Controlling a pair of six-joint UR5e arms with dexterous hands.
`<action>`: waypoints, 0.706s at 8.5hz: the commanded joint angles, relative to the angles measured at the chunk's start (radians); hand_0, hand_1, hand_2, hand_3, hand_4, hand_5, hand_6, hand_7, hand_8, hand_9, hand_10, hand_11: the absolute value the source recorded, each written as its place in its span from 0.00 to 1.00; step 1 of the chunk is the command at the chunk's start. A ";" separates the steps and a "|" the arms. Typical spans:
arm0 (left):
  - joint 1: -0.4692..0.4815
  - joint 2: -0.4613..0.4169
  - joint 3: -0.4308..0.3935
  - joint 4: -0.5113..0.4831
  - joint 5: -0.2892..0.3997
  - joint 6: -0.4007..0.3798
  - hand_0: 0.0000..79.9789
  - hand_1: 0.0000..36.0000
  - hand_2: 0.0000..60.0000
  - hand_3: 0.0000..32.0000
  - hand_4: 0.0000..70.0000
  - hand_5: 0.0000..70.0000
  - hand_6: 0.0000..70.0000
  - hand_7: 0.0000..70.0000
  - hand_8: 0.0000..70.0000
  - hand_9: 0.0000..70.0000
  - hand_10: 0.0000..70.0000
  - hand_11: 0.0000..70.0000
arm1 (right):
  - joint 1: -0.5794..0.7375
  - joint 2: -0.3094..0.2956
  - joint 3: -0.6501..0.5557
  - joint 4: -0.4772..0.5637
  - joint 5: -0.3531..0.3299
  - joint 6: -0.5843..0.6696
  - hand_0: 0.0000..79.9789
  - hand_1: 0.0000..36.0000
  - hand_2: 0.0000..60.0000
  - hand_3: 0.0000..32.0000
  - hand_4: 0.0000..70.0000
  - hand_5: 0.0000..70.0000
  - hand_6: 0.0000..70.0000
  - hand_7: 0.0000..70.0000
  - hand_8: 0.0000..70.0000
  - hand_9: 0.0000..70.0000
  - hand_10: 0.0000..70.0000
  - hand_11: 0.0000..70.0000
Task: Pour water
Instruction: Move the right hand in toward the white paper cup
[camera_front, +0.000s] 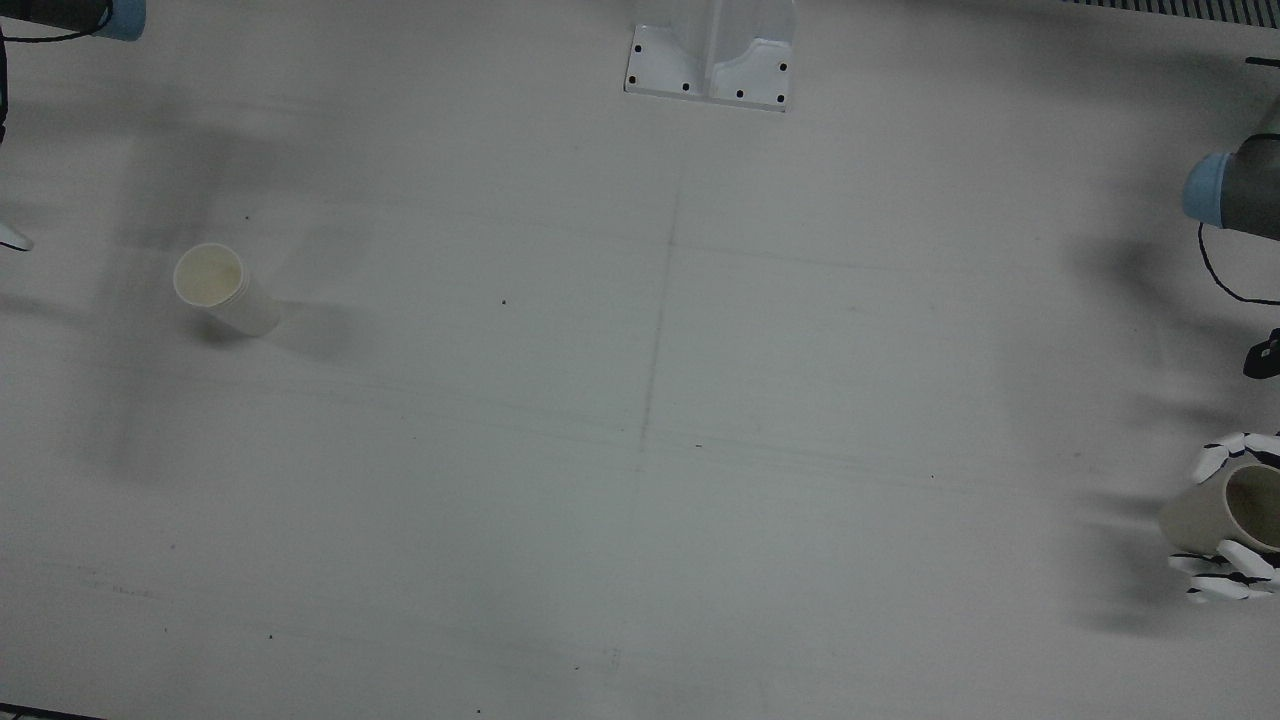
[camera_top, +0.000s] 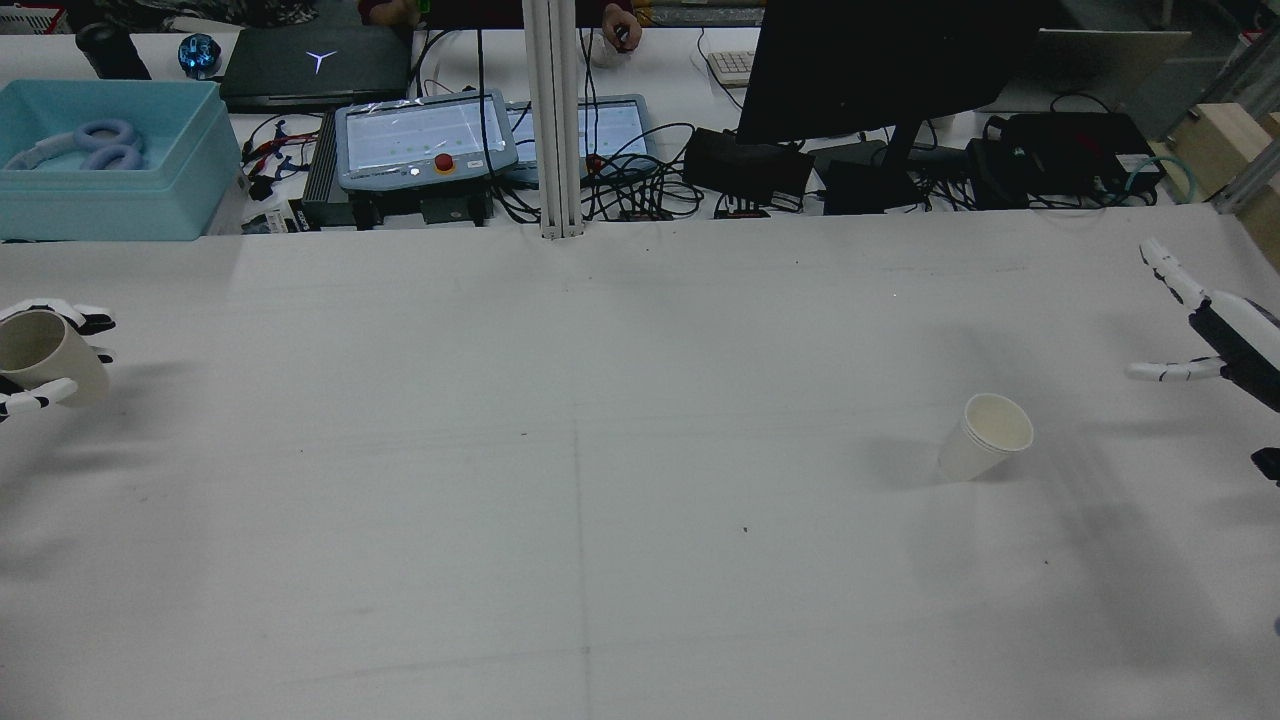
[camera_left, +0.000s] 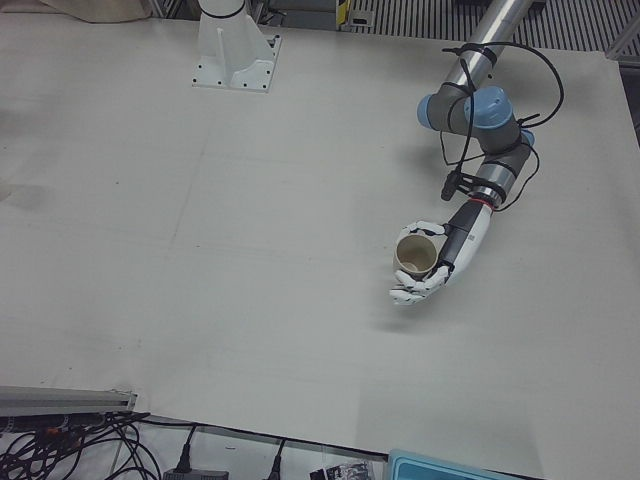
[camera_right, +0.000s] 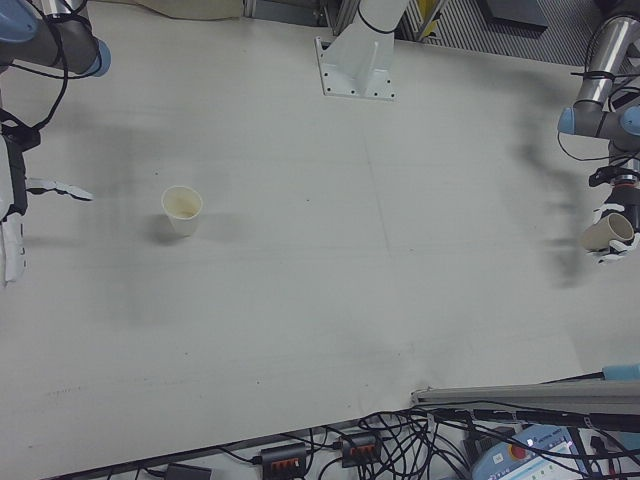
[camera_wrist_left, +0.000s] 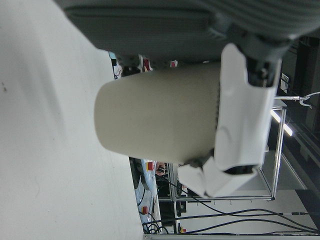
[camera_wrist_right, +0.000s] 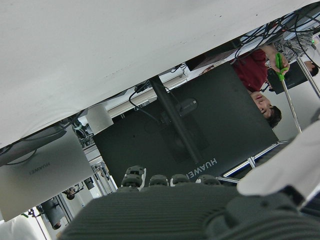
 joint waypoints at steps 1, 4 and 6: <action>-0.009 0.003 -0.001 -0.003 0.000 -0.003 0.84 1.00 1.00 0.00 0.37 1.00 0.31 0.41 0.23 0.31 0.27 0.44 | -0.249 0.003 -0.002 0.087 0.226 -0.050 0.23 0.16 0.24 0.00 0.00 0.00 0.00 0.00 0.00 0.00 0.07 0.11; -0.043 0.020 0.001 -0.006 0.017 -0.005 0.87 1.00 1.00 0.00 0.38 1.00 0.31 0.41 0.23 0.31 0.27 0.44 | -0.173 -0.141 0.090 0.193 0.230 0.047 0.16 0.12 0.23 0.00 0.00 0.00 0.00 0.00 0.00 0.00 0.05 0.08; -0.040 0.009 0.002 0.004 0.017 -0.005 0.87 1.00 1.00 0.00 0.38 1.00 0.32 0.41 0.23 0.31 0.27 0.44 | -0.200 -0.127 0.086 0.193 0.227 0.057 0.18 0.13 0.23 0.00 0.00 0.00 0.00 0.00 0.00 0.00 0.05 0.08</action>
